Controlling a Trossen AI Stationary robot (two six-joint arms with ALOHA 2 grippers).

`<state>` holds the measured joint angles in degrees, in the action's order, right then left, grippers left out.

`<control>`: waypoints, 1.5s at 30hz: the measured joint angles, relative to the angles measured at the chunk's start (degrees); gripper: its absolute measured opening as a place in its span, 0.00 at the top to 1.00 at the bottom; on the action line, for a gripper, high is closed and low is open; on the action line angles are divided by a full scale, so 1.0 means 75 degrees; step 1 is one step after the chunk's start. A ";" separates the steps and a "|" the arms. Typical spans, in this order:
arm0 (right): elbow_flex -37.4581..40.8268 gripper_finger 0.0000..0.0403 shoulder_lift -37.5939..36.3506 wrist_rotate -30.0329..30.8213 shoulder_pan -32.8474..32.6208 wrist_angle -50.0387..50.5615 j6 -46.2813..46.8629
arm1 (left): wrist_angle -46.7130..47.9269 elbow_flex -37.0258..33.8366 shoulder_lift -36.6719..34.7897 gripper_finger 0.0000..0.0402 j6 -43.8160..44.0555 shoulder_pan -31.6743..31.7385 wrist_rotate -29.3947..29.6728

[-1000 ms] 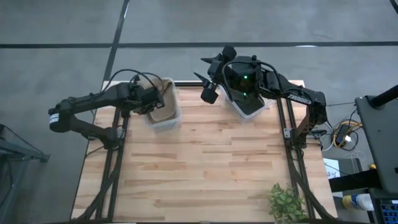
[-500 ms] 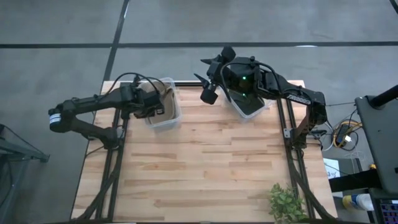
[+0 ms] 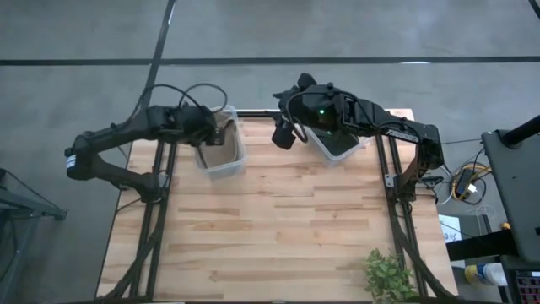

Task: Pick & Place hat
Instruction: Return to Home Position

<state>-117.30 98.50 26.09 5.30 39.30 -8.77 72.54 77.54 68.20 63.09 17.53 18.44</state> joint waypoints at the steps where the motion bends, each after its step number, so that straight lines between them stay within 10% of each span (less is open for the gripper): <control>1: 0.0000 0.47 0.0000 -0.0195 0.0002 0.0109 0.0279 | -0.0003 0.0220 0.0000 0.55 -0.0215 -0.0023 0.0084; 11: 0.0046 0.95 0.0000 -0.2604 0.0003 0.0508 0.1726 | -0.0199 0.1911 -0.0177 0.92 -0.2684 -0.0361 0.0256; 21: 0.1164 0.98 -0.0294 -0.4376 -0.0345 -0.0859 0.1842 | -0.3358 0.1087 -0.1385 1.00 -0.4622 -0.1182 -0.0914; 32: 0.4746 0.98 -0.2729 -0.4278 -0.0734 -0.3336 0.2228 | -0.6070 -0.1803 -0.3431 1.00 -0.4320 -0.2132 -0.1134; 45: 0.8396 0.98 -0.5402 -0.4018 -0.0662 -0.4198 0.2101 | -0.5752 -0.3342 -0.4969 1.00 -0.6028 -0.2146 -0.0566</control>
<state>-54.32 57.98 -4.05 0.34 7.82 6.99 29.40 52.48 30.94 17.88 1.44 14.20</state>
